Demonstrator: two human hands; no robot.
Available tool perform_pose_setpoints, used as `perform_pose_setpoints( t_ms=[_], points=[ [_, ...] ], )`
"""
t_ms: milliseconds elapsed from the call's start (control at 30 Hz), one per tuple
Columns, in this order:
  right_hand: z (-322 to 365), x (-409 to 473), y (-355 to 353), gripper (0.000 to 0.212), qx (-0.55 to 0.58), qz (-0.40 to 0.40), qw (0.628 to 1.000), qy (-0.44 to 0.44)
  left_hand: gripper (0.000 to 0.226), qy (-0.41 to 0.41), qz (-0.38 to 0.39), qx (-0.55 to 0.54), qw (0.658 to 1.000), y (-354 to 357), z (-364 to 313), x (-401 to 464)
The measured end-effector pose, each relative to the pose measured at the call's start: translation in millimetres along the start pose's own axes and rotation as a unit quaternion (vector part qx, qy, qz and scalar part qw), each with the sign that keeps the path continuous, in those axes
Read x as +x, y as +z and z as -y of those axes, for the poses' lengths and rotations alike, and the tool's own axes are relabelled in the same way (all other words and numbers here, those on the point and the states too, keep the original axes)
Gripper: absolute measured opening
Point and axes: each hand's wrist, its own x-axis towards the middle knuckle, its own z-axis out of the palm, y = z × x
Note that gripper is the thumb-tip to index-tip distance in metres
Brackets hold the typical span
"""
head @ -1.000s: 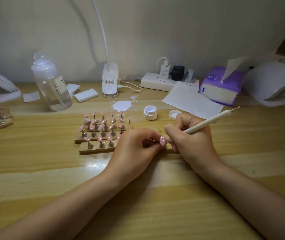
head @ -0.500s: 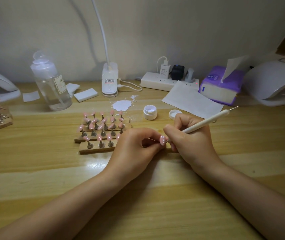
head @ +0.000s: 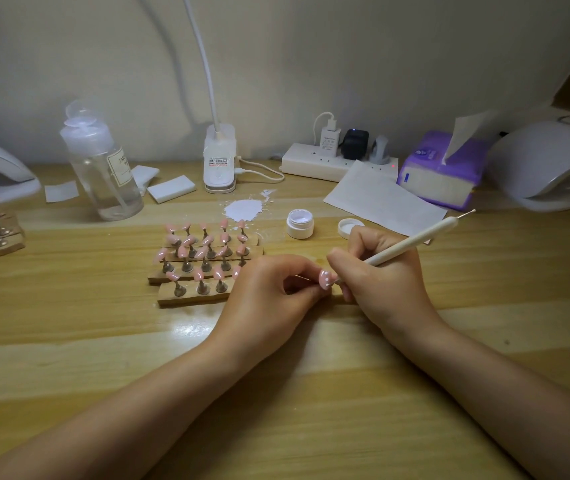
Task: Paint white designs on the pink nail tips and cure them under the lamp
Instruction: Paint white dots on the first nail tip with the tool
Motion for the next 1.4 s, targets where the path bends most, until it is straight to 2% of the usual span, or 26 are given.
perform_pose_setpoints(
  t_ms=[1400],
  points=[
    [0.1, 0.5, 0.7, 0.041, -0.007, -0.005, 1.000, -0.004, 0.008, -0.007, -0.004, -0.006, 1.000, 0.7, 0.2, 0.2]
  ],
)
